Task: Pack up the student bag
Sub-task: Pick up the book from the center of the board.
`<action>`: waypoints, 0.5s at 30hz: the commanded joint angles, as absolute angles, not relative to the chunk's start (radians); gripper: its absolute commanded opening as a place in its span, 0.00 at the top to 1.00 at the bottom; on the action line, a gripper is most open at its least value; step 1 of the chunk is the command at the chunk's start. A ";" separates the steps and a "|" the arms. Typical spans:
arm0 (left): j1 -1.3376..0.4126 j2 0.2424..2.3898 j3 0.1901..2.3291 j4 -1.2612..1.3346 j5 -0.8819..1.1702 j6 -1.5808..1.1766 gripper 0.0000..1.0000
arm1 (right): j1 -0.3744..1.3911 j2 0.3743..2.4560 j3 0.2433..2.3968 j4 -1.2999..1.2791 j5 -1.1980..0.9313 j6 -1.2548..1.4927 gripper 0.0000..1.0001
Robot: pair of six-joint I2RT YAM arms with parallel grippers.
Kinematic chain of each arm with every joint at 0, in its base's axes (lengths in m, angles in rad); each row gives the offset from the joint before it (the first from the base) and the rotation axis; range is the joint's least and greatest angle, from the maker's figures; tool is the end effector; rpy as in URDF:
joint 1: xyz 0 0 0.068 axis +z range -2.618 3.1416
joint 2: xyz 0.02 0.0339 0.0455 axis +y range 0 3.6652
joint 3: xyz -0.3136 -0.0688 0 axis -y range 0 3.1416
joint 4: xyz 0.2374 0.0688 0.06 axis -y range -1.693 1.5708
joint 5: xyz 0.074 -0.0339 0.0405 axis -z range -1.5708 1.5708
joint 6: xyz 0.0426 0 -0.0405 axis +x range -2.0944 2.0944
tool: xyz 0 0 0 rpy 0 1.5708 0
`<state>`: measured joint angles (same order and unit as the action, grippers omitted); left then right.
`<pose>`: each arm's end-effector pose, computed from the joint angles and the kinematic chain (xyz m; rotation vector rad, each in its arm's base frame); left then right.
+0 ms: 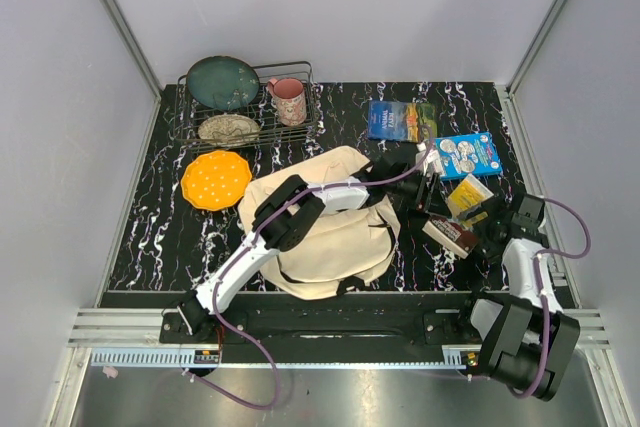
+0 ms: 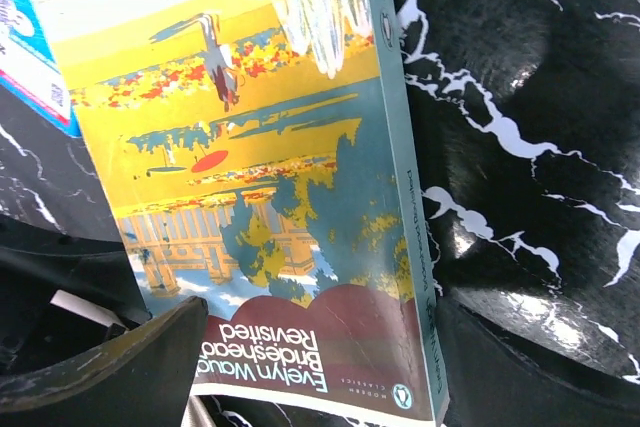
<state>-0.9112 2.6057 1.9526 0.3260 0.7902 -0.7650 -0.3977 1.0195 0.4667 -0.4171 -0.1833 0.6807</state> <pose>0.3518 -0.5030 0.1436 0.8103 2.1298 -1.7722 0.1457 -0.0528 0.2115 1.2475 2.2265 0.3436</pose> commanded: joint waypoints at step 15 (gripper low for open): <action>-0.934 2.543 1.927 0.460 0.900 -0.847 1.00 | -0.391 0.944 0.521 -0.423 -0.235 0.689 0.00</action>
<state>-0.9077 2.6064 1.9507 0.3763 0.8078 -0.8371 -0.3973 0.9951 0.4629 -0.4374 -0.2298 0.6807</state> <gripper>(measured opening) 0.146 0.995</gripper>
